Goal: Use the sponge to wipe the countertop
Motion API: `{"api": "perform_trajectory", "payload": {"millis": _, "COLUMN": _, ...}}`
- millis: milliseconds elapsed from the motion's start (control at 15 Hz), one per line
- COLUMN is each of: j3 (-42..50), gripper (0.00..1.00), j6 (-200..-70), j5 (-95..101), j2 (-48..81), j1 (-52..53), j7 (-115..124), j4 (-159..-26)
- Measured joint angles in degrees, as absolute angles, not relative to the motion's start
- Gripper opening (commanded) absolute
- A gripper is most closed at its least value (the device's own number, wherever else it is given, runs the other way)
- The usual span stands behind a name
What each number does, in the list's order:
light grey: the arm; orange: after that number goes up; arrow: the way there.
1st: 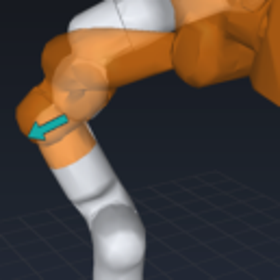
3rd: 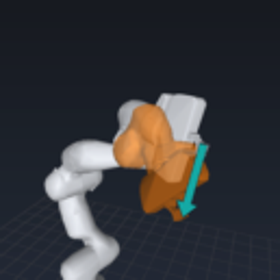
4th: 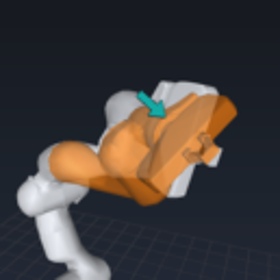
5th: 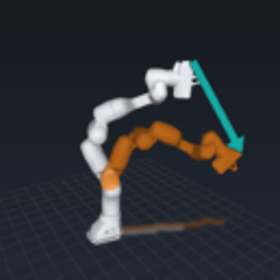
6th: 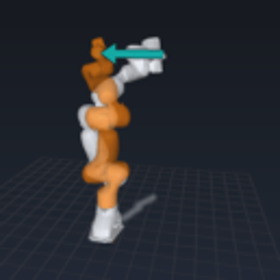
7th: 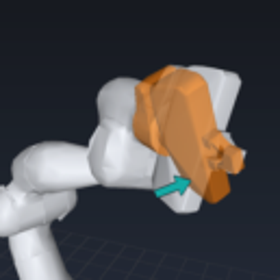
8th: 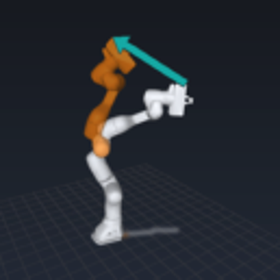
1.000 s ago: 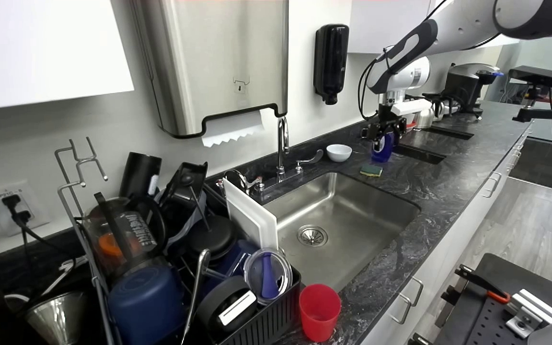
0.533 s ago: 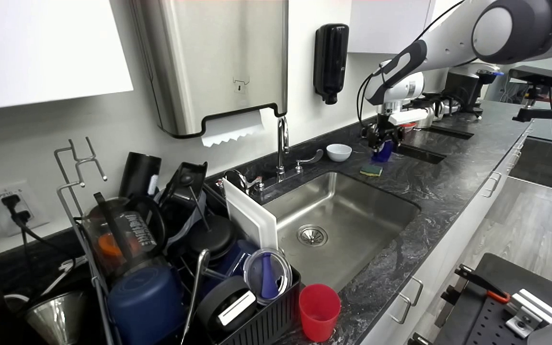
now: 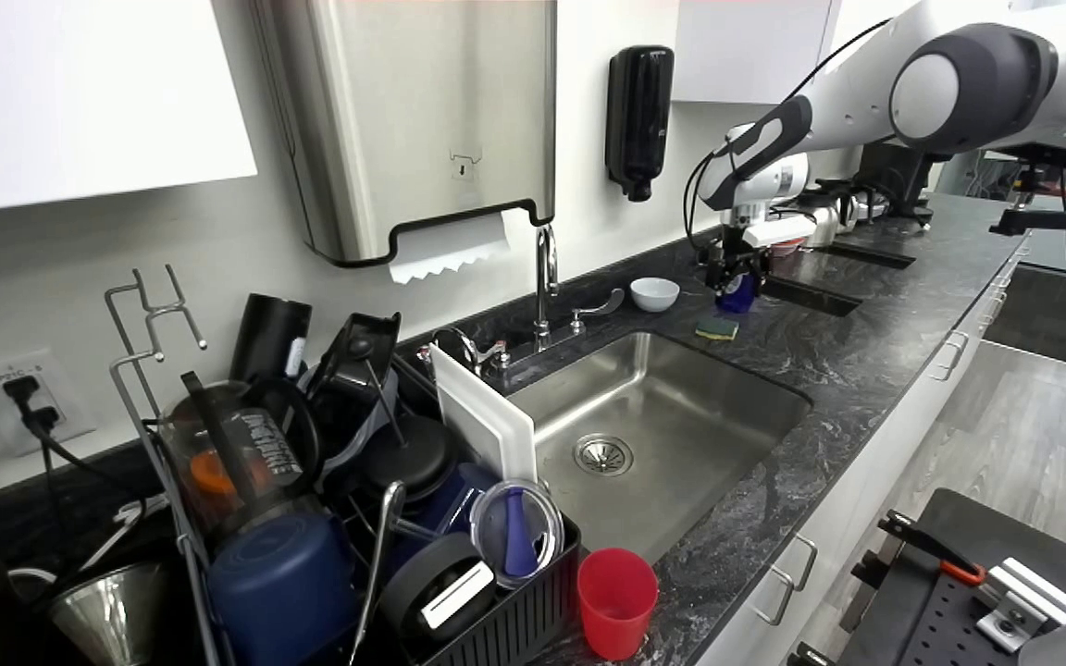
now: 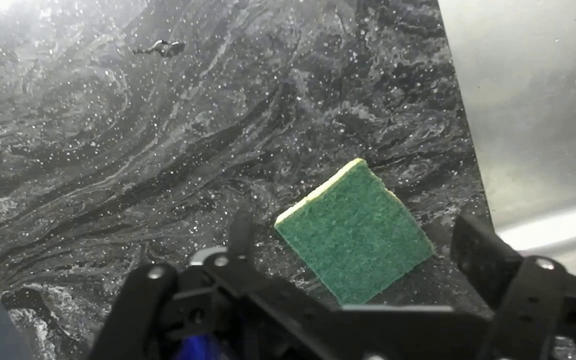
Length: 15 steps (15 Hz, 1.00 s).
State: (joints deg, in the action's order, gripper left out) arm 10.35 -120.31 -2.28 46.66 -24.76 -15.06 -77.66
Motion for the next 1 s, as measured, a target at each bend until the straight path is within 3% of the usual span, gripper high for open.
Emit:
{"api": "perform_trajectory", "payload": {"millis": 667, "j3": 9.4, "gripper": 0.04, "j6": -119.8, "j5": -2.3, "j2": 49.9, "j1": -25.0, "j7": -15.1, "j4": -73.1}}
{"api": "perform_trajectory", "payload": {"millis": 1000, "j3": 9.4, "gripper": 0.0, "j6": -119.8, "j5": -2.3, "j2": 51.1, "j1": -25.2, "j7": -14.8, "j4": -71.6}}
